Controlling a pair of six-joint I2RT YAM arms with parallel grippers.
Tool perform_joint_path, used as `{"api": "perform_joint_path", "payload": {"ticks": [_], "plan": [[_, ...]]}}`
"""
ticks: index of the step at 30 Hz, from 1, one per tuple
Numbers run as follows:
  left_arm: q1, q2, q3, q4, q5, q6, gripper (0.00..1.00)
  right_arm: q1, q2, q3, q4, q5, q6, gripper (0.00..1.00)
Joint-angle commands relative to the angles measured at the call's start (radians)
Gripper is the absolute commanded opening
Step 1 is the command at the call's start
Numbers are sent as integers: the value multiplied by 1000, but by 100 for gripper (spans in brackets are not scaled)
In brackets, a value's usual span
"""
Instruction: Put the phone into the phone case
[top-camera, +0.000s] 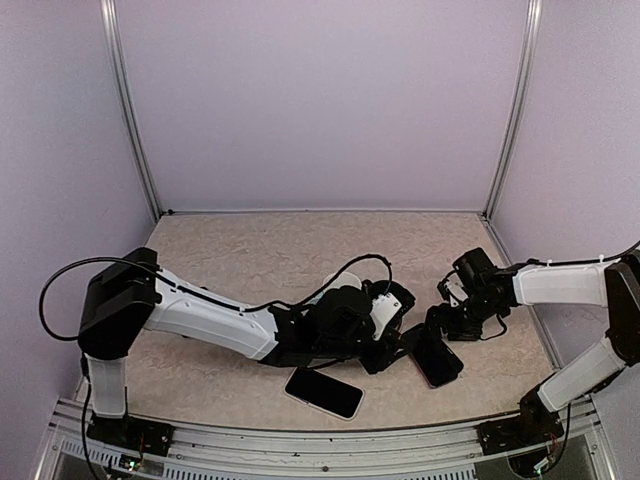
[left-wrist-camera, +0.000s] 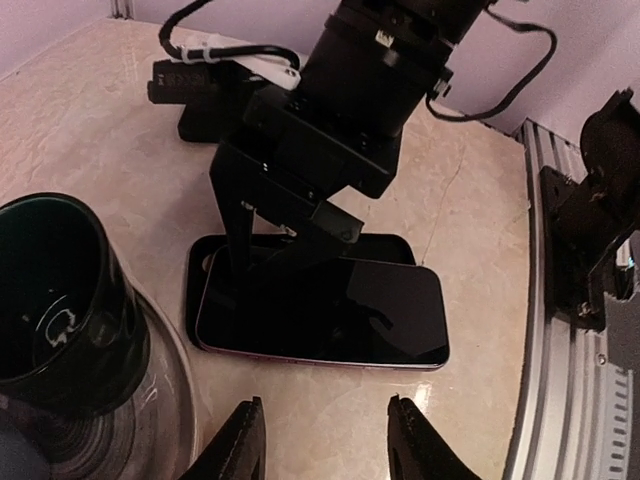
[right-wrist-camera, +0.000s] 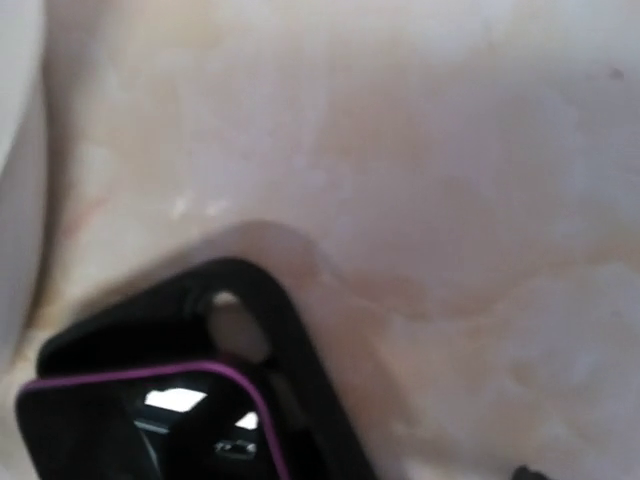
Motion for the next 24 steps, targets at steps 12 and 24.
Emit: {"api": "perform_joint_path", "payload": {"ticks": [12,24], "plan": [[-29,303,292,-213,12,116,34,-14,-68,-105,3,-173,31,69],[6,378,361,-252,49,86,33,48,-205,-194,6,-239,137,66]]}}
